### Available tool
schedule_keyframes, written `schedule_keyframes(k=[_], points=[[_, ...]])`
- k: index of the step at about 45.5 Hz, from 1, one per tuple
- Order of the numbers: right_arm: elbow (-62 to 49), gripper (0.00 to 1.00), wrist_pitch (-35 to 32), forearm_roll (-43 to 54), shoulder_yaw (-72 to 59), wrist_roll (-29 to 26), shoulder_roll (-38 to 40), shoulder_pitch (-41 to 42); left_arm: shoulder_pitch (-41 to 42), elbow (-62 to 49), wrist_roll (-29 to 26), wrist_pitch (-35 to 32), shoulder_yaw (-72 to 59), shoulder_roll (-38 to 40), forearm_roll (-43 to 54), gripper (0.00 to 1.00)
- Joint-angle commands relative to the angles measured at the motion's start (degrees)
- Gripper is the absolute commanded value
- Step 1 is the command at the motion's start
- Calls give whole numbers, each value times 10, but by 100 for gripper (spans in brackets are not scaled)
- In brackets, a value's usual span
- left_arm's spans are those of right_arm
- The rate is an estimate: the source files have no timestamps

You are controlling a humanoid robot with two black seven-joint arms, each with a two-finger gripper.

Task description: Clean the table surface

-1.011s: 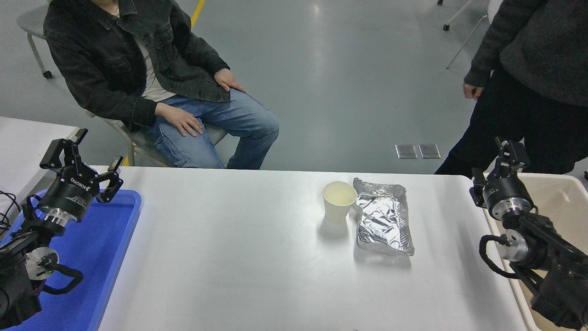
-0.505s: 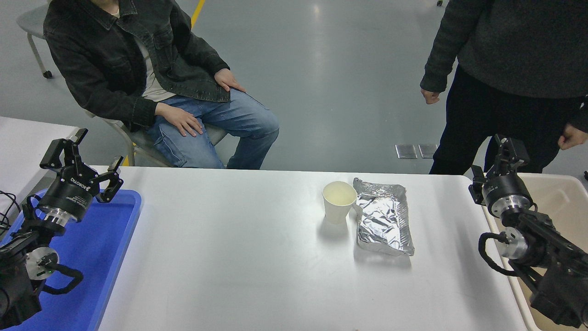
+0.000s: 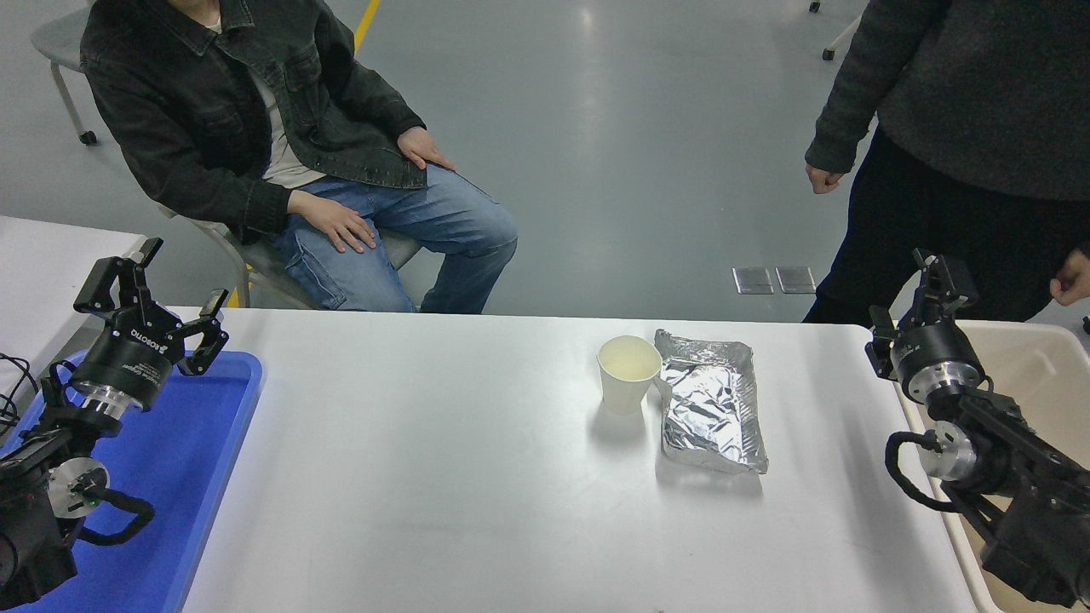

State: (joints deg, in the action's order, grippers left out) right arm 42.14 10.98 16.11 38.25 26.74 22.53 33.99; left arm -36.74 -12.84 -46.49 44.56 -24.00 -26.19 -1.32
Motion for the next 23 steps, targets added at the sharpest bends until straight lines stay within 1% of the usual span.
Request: schedule_keyframes(k=[1, 12, 23], points=[[21, 100, 4, 6, -130, 2, 7, 37, 0, 0, 0, 0, 0, 0, 0, 100], [94, 100, 42, 54, -267, 2, 23, 120, 0, 0, 0, 0, 0, 0, 0, 100], [140, 100, 74, 59, -425, 2, 18, 221, 0, -1, 0, 0, 0, 0, 0, 100]])
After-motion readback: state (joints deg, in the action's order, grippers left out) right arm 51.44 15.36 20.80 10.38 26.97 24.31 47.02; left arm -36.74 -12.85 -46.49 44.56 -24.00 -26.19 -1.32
